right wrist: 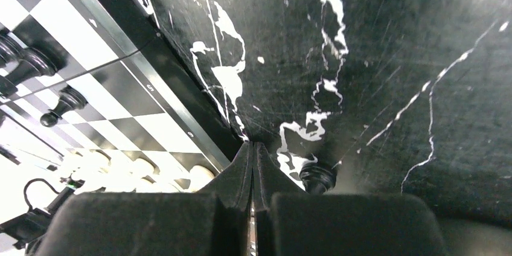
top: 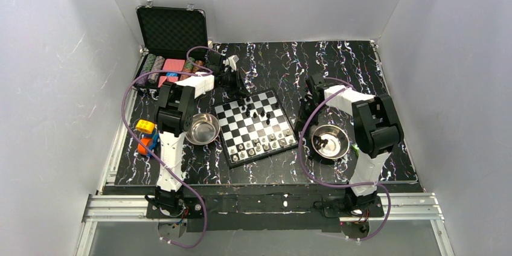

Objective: Set up the chess pieces on the board

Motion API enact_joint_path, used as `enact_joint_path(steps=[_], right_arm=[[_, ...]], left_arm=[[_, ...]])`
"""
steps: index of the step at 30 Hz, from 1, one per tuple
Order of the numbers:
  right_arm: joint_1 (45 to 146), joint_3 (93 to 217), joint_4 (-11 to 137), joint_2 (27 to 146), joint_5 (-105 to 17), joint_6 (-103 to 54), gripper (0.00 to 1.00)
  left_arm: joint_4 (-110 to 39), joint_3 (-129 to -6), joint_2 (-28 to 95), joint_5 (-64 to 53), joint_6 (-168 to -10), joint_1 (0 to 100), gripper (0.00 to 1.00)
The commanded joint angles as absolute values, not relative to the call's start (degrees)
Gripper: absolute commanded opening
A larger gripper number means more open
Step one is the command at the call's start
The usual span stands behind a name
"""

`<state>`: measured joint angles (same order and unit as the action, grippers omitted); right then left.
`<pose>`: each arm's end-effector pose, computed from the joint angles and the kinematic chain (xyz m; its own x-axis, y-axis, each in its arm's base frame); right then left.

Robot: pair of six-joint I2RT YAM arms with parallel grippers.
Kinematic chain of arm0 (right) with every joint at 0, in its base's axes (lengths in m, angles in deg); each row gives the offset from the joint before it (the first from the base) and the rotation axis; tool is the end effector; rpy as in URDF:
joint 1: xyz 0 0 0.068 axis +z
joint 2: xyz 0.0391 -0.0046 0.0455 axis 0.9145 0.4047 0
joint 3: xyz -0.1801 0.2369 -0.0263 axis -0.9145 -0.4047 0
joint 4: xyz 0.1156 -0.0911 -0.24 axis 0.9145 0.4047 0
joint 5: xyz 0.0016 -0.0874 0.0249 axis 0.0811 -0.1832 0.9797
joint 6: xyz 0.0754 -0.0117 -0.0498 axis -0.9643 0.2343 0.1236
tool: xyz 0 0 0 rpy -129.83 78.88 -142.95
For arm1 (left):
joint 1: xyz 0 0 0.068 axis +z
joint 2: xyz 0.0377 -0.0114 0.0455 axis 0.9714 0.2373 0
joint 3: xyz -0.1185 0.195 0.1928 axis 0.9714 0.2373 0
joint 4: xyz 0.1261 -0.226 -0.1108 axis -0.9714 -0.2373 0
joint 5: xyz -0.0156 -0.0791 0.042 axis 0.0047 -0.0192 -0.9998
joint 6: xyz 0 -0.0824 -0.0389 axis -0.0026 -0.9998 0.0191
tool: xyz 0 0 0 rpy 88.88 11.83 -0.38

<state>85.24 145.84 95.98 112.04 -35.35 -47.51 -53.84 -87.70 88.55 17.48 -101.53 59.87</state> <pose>0.3595 0.1492 0.1186 -0.9806 0.1642 -0.1073 0.1127 0.9195 0.3765 0.5065 -0.1933 0.1058 -0.9225 -0.0853 -0.3764 0.1832 0.7617 -0.6216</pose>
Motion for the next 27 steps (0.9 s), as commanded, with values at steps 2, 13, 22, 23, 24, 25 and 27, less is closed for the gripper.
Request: enact_joint_path(steps=[2, 13, 22, 23, 24, 25, 27], right_arm=[[87.0, 141.8, 96.7, 108.5, -38.0, -48.0, 0.01], [89.3, 137.4, 95.6, 104.0, -39.1, -50.2, 0.01], [91.5, 134.0, 94.2, 101.4, -39.9, -52.1, 0.01], [91.8, 133.7, 93.9, 101.2, -39.8, -52.3, 0.01], [92.0, 133.3, 93.8, 100.7, -39.8, -52.5, 0.01], [92.2, 132.8, 93.7, 100.3, -39.8, -52.7, 0.01], [92.6, 131.9, 93.5, 99.5, -39.8, -53.0, 0.01]], left_arm=[[-61.1, -85.4, 89.7, 16.2, -99.5, 58.6, 0.00], [-62.1, -86.0, 90.5, 19.7, -98.8, 57.8, 0.00], [-63.4, -86.8, 91.0, 20.2, -97.2, 55.6, 0.00], [-63.6, -86.9, 91.1, 20.2, -97.0, 55.4, 0.00], [-63.7, -87.1, 91.3, 20.2, -96.9, 55.2, 0.00], [-63.9, -87.3, 91.5, 20.3, -96.8, 55.0, 0.00], [-64.1, -87.5, 91.7, 20.6, -96.7, 54.8, 0.00]])
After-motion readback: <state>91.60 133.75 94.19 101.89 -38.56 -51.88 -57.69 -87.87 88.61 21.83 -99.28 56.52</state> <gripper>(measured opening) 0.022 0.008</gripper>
